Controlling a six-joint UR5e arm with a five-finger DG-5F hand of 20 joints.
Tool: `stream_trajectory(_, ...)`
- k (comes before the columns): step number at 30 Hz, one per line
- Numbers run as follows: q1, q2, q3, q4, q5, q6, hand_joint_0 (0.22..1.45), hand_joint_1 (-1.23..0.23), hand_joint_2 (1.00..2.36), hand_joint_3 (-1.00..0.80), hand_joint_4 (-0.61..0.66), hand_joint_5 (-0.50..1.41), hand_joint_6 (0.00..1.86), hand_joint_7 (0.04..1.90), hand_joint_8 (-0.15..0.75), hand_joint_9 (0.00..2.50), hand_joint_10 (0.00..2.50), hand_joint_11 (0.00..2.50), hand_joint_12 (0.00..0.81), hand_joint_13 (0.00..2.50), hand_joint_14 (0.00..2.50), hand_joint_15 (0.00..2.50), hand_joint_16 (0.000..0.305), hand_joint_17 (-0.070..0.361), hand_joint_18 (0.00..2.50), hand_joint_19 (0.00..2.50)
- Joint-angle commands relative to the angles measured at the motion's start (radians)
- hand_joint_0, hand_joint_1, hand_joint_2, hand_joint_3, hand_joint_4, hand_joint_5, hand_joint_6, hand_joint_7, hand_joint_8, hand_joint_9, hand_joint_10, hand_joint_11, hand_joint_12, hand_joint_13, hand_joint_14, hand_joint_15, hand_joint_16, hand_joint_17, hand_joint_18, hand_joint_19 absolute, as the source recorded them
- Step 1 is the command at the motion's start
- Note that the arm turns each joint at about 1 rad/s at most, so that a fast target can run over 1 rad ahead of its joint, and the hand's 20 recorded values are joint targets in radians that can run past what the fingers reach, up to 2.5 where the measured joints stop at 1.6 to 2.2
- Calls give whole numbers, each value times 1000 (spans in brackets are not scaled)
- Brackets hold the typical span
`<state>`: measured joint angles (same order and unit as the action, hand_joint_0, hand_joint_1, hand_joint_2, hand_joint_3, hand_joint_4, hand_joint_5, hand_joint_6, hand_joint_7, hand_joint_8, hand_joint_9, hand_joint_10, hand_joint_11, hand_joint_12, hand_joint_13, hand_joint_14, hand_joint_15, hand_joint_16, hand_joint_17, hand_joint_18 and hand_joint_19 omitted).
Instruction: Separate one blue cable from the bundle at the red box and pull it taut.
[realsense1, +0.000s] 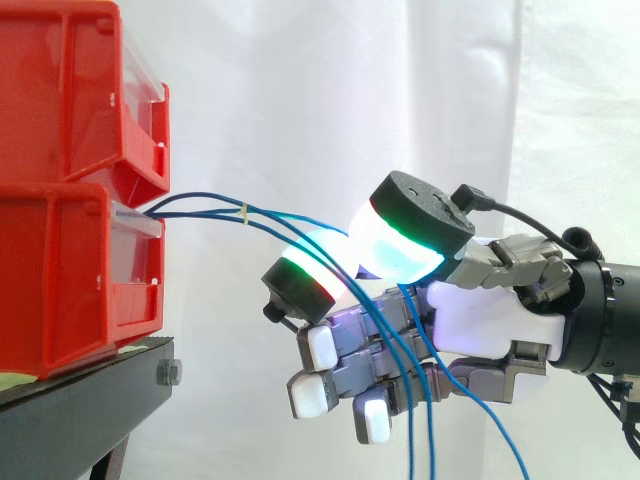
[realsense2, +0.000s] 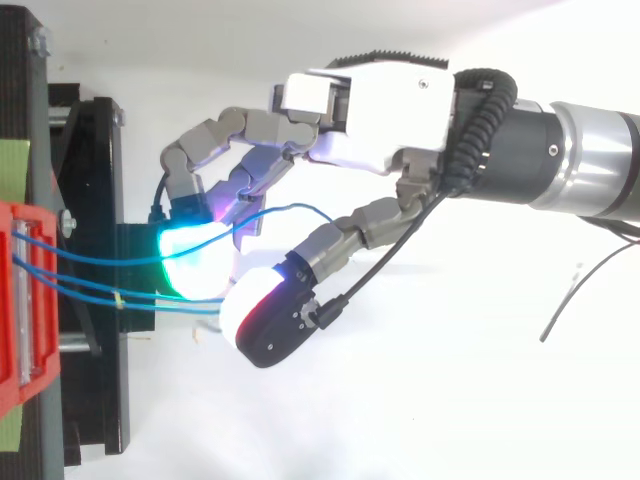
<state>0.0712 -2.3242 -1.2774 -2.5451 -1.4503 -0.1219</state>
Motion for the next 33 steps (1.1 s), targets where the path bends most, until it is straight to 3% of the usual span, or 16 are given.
stream_trajectory(1, 1, -1, 1, -4, 1, 1, 547, -850, 1000, -500, 240, -196, 824, 1240, 332, 893, 19, 803, 355, 890, 16, 441, 51, 115, 974, 698)
stream_trajectory(5, 2, -1, 1, -4, 1, 1, 534, -811, 1000, -500, 247, -174, 815, 1257, 337, 942, 18, 813, 359, 906, 16, 441, 51, 116, 991, 704)
stream_trajectory(11, 2, -1, 7, -9, 1, 1, 522, -445, 1000, -500, 244, -153, 799, 1265, 344, 1023, 18, 799, 360, 940, 16, 449, 52, 116, 1011, 748)
stream_trajectory(16, 2, -1, 6, -9, 2, 1, 526, -325, 1000, -500, 241, -154, 780, 1287, 345, 1020, 18, 784, 370, 949, 16, 469, 53, 118, 1002, 788)
stream_trajectory(24, 1, -1, 6, -11, 4, -2, 613, -380, 1000, -500, 227, -156, 774, 1306, 346, 1045, 20, 836, 359, 970, 17, 493, 50, 113, 986, 821)
stream_trajectory(33, 1, -1, 6, -23, 27, -13, 579, -497, 1024, -219, 235, -170, 782, 1334, 346, 963, 20, 851, 370, 928, 17, 498, 52, 117, 958, 831)
